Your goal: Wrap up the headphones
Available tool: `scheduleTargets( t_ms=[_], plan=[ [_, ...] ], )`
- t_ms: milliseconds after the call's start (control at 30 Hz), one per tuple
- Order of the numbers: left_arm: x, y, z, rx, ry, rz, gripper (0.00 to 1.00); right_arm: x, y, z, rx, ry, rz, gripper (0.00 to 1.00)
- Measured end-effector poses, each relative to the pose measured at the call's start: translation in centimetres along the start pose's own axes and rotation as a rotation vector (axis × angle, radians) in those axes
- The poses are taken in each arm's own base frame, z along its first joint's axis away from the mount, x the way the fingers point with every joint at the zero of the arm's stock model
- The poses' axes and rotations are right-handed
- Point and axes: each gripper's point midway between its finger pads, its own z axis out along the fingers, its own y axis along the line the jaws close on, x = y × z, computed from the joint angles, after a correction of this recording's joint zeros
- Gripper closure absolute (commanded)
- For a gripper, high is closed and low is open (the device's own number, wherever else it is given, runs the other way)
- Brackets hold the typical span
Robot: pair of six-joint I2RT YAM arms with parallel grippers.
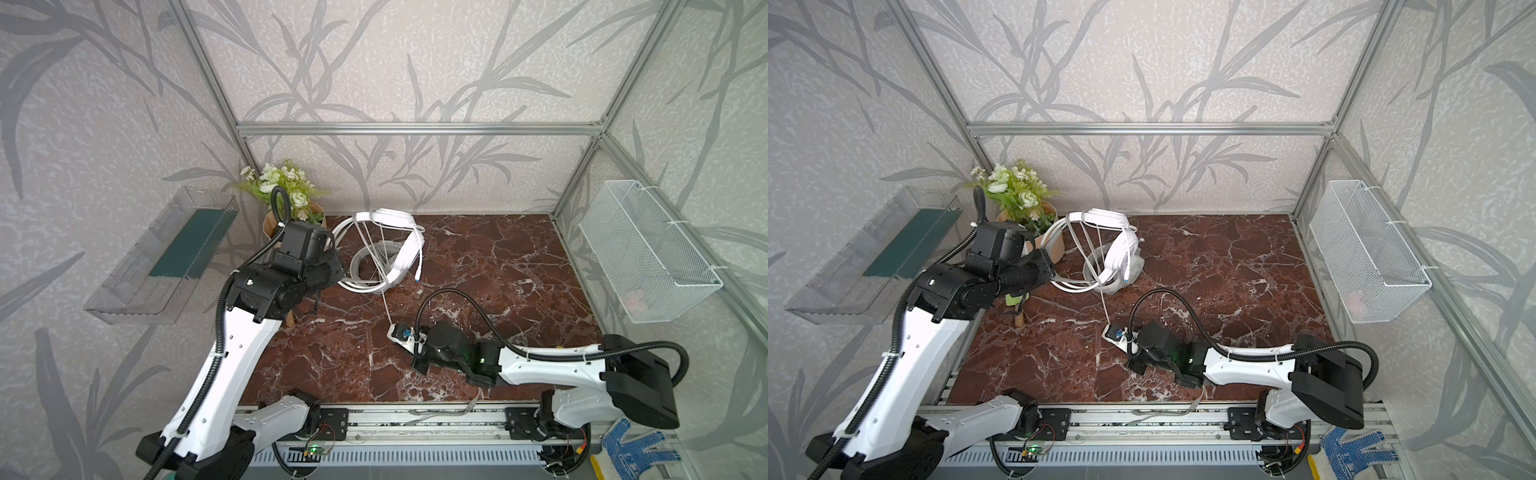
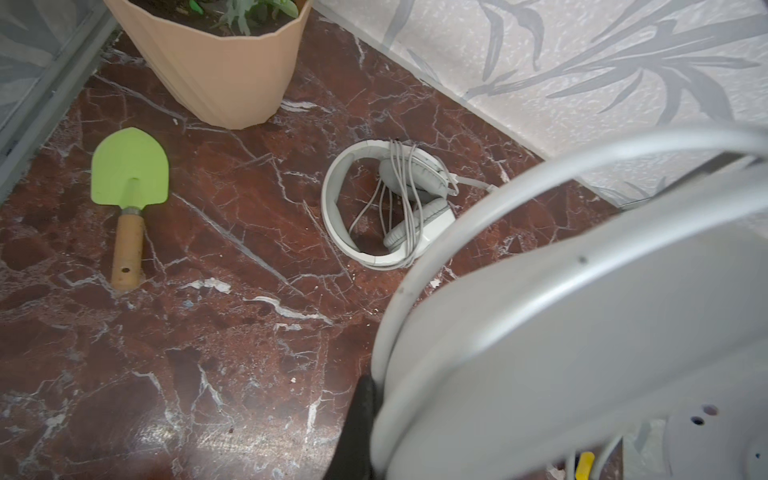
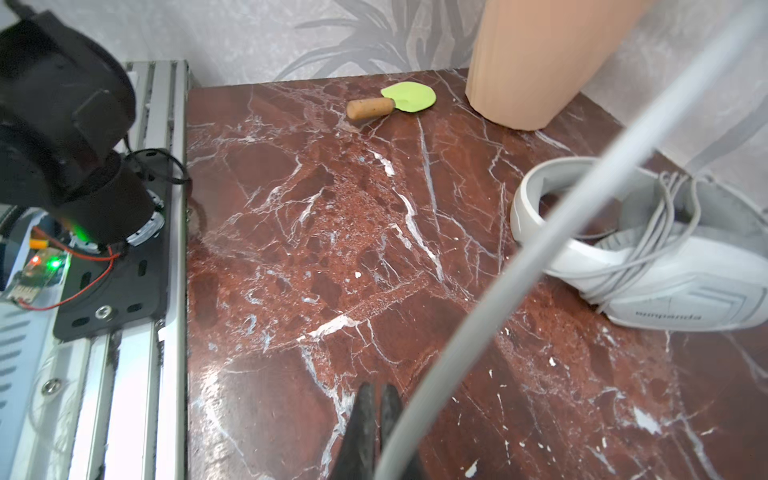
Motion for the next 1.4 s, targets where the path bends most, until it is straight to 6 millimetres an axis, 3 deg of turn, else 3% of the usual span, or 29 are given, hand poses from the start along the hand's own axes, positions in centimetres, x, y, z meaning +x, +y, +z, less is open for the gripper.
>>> scheduleTargets(
  t_ms=[200,467,767,1167,1400],
  plan=[
    [0.6,1.8,1.9,-0.104,0.021,0.053,1.0,-2.4,1.9,-2.2,-0.015,-0.009,-0.139,1.0],
    [1.8,2.7,4.4,-0.173,0.087,0.121,1.0,-5.6,3.5,-4.2,-0.047,-0.037,-0.252,1.0],
    [3.2,4.0,6.1,-0.225,0.151,0.172,1.0,-7.6,5.0,-6.2,-0.093,-0.049,-0.357,1.0],
    [3.6,4.5,6.3,-0.212,0.192,0.161,1.0,-7.4,7.5,-7.6,-0.213,-0.057,-0.369,1.0],
    [5.0,4.6,6.9,-0.204,0.258,0.168,1.0,-7.6,8.4,-8.1,-0.241,-0.055,-0.391,1.0]
  ],
)
